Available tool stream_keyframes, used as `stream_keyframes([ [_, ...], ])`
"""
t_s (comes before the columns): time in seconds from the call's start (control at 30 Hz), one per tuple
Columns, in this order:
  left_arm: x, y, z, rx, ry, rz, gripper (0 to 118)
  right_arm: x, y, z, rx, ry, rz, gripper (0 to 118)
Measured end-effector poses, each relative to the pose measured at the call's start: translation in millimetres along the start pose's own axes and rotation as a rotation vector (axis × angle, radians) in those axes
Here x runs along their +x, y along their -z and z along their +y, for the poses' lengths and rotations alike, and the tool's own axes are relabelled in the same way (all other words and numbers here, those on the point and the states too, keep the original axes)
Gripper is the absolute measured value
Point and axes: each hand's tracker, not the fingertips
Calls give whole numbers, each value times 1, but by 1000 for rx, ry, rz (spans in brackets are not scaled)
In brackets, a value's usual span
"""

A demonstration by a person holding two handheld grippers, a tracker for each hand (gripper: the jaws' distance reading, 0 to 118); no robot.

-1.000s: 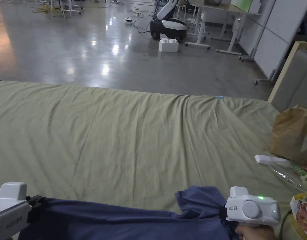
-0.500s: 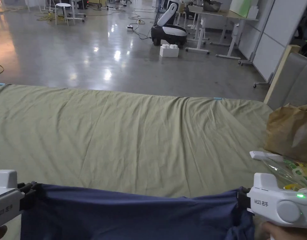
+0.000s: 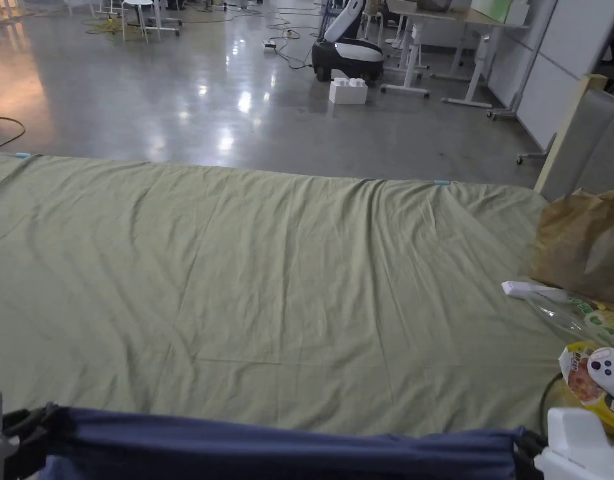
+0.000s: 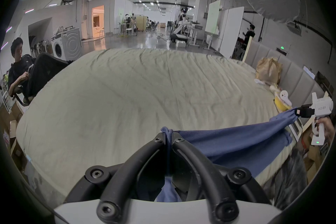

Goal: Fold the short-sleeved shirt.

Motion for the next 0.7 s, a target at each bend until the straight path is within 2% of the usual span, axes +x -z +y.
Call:
stream_keyframes([
  [0.3,0,7,-62,-177,32,22,5,-10,8,-65,-143,-10,-12,3],
  [0.43,8,17,-71,-226,79,37,5,-12,20,-76,-172,-12,-21,3],
  [0.63,8,38,-86,-282,80,46,6,-20,33,-83,-190,-40,-38,4],
  [0.67,5,39,-89,-280,83,46,9,-22,31,-83,-176,-68,-52,11],
  [0.7,5,38,-89,-276,88,49,14,-24,28,-81,-156,-89,-64,24],
])
